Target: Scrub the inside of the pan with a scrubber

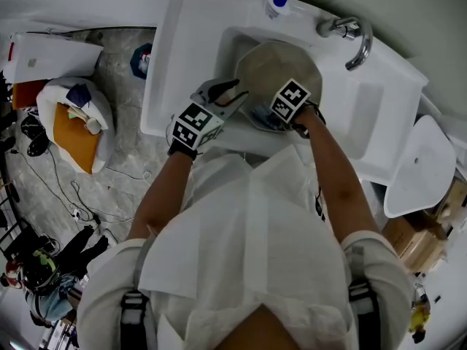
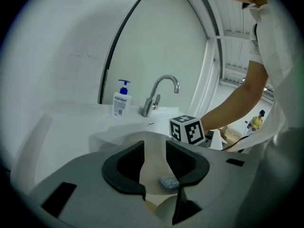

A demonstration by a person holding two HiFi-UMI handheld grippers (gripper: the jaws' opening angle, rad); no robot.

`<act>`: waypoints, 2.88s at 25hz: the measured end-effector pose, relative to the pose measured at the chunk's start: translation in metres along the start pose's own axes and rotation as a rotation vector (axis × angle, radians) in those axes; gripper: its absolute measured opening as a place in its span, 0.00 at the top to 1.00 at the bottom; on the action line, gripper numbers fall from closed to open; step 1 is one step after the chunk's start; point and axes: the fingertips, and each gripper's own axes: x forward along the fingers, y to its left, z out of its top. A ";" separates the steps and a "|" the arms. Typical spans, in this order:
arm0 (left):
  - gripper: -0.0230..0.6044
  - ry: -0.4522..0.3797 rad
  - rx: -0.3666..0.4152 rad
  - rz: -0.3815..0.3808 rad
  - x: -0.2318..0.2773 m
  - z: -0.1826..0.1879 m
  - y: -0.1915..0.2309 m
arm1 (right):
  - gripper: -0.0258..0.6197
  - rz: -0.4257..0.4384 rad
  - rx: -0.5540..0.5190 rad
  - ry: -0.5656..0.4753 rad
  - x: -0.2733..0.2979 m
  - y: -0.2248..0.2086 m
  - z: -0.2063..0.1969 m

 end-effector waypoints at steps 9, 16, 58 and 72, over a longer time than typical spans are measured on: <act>0.72 -0.007 0.000 -0.007 0.005 0.003 0.000 | 0.94 -0.044 -0.004 0.081 -0.002 -0.009 -0.016; 0.72 -0.005 -0.001 -0.002 0.004 0.002 0.002 | 0.94 0.042 0.058 -0.137 0.007 0.017 0.048; 0.72 0.001 -0.021 0.001 0.014 -0.001 0.007 | 0.94 -0.202 -0.136 0.359 -0.026 -0.068 -0.051; 0.72 0.008 -0.022 -0.005 0.013 -0.004 0.004 | 0.94 -0.561 -0.278 0.434 -0.053 -0.140 -0.033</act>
